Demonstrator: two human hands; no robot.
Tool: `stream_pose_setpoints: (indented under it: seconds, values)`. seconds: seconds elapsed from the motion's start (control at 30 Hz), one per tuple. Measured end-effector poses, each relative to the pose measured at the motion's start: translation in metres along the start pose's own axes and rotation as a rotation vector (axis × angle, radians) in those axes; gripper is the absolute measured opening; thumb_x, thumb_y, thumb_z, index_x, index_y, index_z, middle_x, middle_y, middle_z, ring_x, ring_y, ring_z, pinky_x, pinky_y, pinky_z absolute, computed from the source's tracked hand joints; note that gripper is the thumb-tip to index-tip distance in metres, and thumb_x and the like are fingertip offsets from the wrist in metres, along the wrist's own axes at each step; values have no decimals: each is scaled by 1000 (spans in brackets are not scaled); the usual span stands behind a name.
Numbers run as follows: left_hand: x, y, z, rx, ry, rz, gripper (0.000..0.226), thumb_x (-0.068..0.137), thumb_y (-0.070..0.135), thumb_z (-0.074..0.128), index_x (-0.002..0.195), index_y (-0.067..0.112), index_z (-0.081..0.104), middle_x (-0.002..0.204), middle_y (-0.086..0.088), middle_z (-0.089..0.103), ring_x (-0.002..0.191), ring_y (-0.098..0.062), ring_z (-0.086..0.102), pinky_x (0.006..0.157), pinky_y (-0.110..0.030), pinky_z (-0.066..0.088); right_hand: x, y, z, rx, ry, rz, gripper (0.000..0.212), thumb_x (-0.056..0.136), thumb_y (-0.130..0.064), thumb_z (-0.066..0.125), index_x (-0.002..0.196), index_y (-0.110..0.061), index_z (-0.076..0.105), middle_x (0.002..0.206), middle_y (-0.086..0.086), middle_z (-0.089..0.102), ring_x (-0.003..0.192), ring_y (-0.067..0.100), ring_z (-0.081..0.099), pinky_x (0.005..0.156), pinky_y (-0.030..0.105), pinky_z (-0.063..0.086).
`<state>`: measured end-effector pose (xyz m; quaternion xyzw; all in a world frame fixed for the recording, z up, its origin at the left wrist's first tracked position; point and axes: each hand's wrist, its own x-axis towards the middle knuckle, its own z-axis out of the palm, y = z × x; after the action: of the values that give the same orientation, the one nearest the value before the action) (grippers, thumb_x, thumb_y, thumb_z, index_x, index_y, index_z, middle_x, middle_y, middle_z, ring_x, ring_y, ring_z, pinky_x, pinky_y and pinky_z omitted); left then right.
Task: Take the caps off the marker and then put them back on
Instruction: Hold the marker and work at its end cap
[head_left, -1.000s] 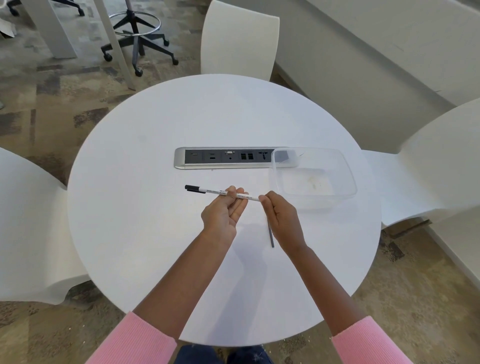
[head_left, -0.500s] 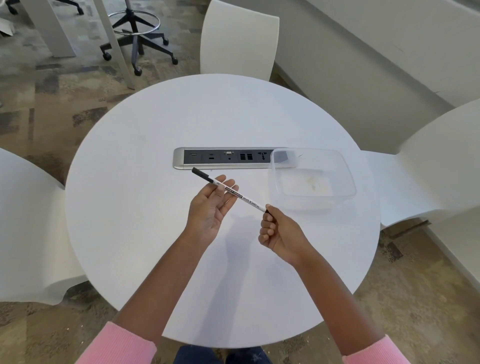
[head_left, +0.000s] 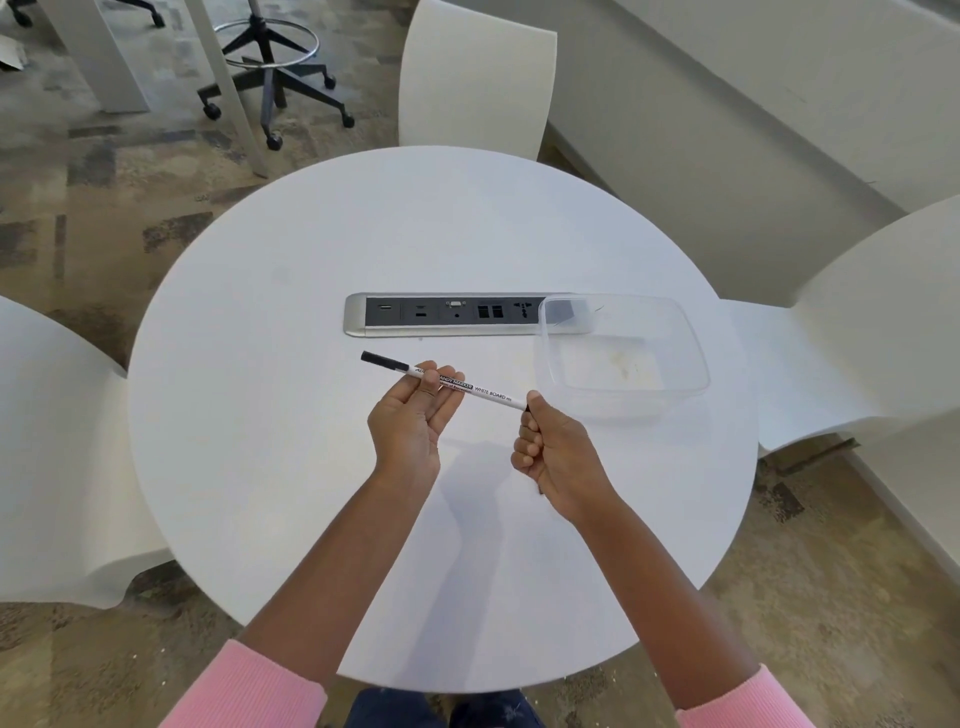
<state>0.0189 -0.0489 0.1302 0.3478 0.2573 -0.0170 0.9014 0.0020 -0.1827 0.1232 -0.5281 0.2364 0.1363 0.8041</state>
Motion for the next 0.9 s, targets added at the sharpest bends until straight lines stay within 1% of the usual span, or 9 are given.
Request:
stream_pose_setpoints:
  seconds: [0.13, 0.2, 0.33, 0.47, 0.57, 0.63, 0.73, 0.83, 0.9]
  values:
    - [-1, 3, 4, -45, 46, -27, 14, 88, -3, 53, 77, 4, 60, 55, 1, 70, 54, -12, 69, 58, -21, 59, 0, 3, 0, -171, -22, -218, 42, 96, -25, 42, 55, -19, 36, 47, -10, 30, 39, 4, 30, 40, 15, 32]
    - [-1, 5, 5, -55, 60, -38, 14, 88, -4, 53, 77, 3, 60, 54, 0, 70, 53, -12, 69, 58, -22, 59, 0, 2, -3, -304, -29, -329, 42, 97, -22, 41, 55, -19, 36, 45, -13, 32, 41, 5, 32, 44, 17, 34]
    - [0, 6, 5, -53, 73, -59, 12, 87, -3, 54, 77, 2, 60, 53, -1, 70, 53, -12, 69, 57, -22, 59, -1, 0, -11, -600, -29, -507, 37, 97, -17, 40, 60, -19, 39, 44, -11, 41, 48, 9, 38, 57, 29, 37]
    - [0, 6, 5, -52, 85, -76, 11, 87, -3, 56, 78, 1, 60, 53, -2, 70, 53, -13, 69, 57, -23, 59, -3, -1, -18, -728, -40, -615, 35, 96, -16, 42, 63, -28, 41, 55, -10, 41, 52, 3, 43, 56, 9, 40]
    - [0, 6, 4, -50, 83, -81, 11, 87, -2, 56, 78, 1, 60, 53, -2, 70, 53, -13, 69, 58, -23, 60, -4, -3, -22, -843, -37, -682, 32, 94, -16, 46, 68, -35, 44, 62, -7, 48, 60, 7, 48, 59, 9, 39]
    - [0, 6, 3, -46, 80, -78, 11, 87, -2, 56, 78, 1, 60, 53, -2, 70, 53, -13, 69, 58, -23, 60, -4, -3, -25, -889, -29, -738, 28, 92, -13, 50, 75, -35, 49, 72, -3, 54, 68, 12, 53, 63, 11, 40]
    - [0, 7, 3, -39, 76, -69, 11, 87, -1, 56, 77, 2, 60, 53, -2, 70, 53, -13, 69, 58, -23, 59, -5, -5, -24, -862, -23, -696, 20, 89, -13, 55, 80, -31, 55, 75, -6, 57, 72, 12, 58, 67, 11, 44]
    - [1, 8, 3, -33, 70, -62, 12, 87, -2, 56, 77, 2, 60, 54, -1, 70, 54, -12, 69, 58, -22, 59, -8, -5, -20, -714, -52, -478, 14, 90, -24, 55, 78, -29, 60, 62, -11, 58, 61, 4, 58, 65, 17, 48]
    - [0, 7, 3, -28, 64, -60, 12, 87, -2, 55, 77, 3, 61, 54, -1, 70, 54, -12, 69, 58, -22, 59, -10, -4, -17, -577, -71, -344, 29, 93, -33, 46, 73, -19, 62, 53, -9, 56, 56, 7, 56, 61, 19, 49]
